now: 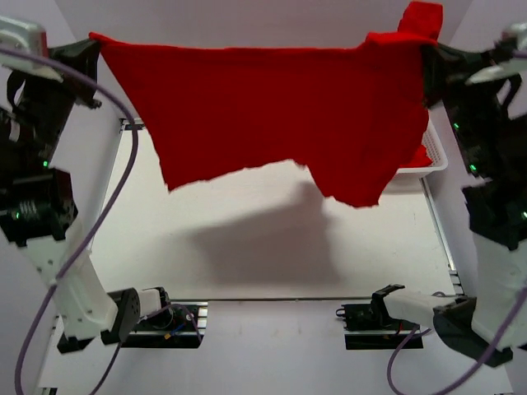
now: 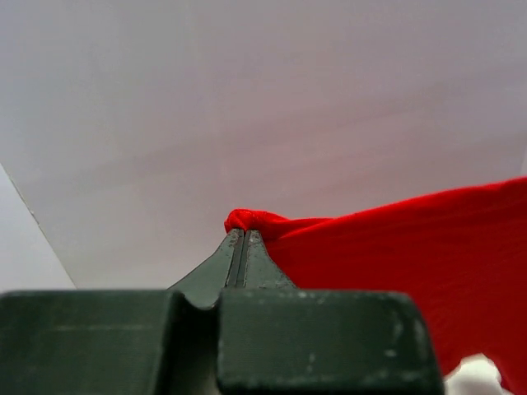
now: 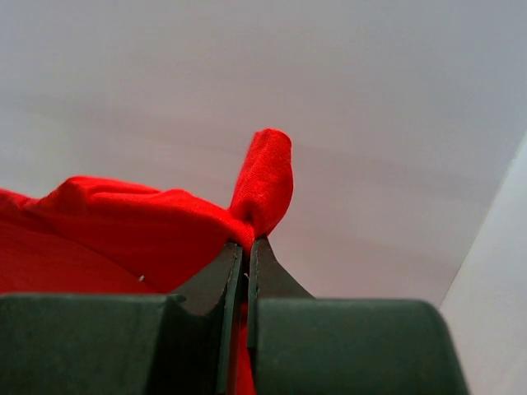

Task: Fold and stack the t-shirts
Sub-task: Flatten out the tshirt

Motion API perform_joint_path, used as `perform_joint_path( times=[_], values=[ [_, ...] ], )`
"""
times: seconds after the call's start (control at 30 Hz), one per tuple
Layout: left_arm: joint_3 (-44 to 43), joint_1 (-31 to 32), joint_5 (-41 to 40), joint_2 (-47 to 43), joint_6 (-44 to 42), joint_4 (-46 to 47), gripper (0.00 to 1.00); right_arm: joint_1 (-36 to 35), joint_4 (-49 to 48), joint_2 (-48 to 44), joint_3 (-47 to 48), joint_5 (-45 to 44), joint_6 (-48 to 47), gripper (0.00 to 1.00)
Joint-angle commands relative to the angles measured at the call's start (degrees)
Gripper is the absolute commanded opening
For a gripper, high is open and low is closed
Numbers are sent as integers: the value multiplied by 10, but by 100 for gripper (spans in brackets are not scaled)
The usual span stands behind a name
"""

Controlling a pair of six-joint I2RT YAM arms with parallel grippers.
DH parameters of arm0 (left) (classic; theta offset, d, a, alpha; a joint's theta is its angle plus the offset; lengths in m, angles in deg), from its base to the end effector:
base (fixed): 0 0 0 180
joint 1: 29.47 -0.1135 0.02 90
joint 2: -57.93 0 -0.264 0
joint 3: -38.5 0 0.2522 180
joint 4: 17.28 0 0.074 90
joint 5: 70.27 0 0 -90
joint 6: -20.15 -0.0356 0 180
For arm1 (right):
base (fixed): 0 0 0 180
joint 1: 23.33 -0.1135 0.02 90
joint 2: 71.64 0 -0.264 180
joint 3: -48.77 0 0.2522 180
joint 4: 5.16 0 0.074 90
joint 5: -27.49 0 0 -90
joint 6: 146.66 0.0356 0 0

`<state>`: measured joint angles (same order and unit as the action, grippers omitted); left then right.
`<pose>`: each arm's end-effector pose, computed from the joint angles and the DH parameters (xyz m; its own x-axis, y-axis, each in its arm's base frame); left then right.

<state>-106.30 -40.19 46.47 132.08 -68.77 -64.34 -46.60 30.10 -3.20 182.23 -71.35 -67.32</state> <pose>0.1292 0.0081 0.6478 0.3886 0.0564 -0.9197 0.2464 0.9554 0.1628 0.1163 0.0441 0.6418 0.4977 0.0150 -0.8672 -0.1788 0.9801 -0.0856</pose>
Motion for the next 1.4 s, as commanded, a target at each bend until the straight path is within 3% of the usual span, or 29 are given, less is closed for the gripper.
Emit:
perform_joint_path(
  times=[0.0, 0.17, 0.33, 0.43, 0.57, 0.73, 0.87, 1.0, 1.17, 1.37],
  values=[
    [-19, -6, -38, -61, 31, -44, 0, 6, 11, -70, -4, 53, 13, 0],
    [-56, 2, -104, -82, 68, -46, 0, 15, 51, -98, 44, 114, 40, 0],
    [-25, 7, -110, -55, 117, -55, 0, 21, 71, -81, 42, 70, 47, 0],
    [88, 7, -116, -74, 132, -53, 0, 20, 79, -94, -41, 26, 77, 0],
    [272, 1, -111, -114, 143, -48, 0, 18, 29, -142, -254, 33, 146, 0],
    [463, -4, -138, -132, 143, -17, 0, 19, -3, -154, -446, 9, 185, 0],
    [600, -4, -119, -111, 143, 68, 0, 19, -42, -127, -533, 12, 188, 0],
    [720, 3, -120, -59, 143, 163, 0, 19, -157, -63, -646, 22, 197, 0],
    [715, 3, -153, 68, 121, 211, 0, 16, -277, 78, -660, 14, 167, 0],
    [619, 3, -159, 234, 129, 255, 0, 19, -356, 258, -565, 41, 172, 0]
  ],
)
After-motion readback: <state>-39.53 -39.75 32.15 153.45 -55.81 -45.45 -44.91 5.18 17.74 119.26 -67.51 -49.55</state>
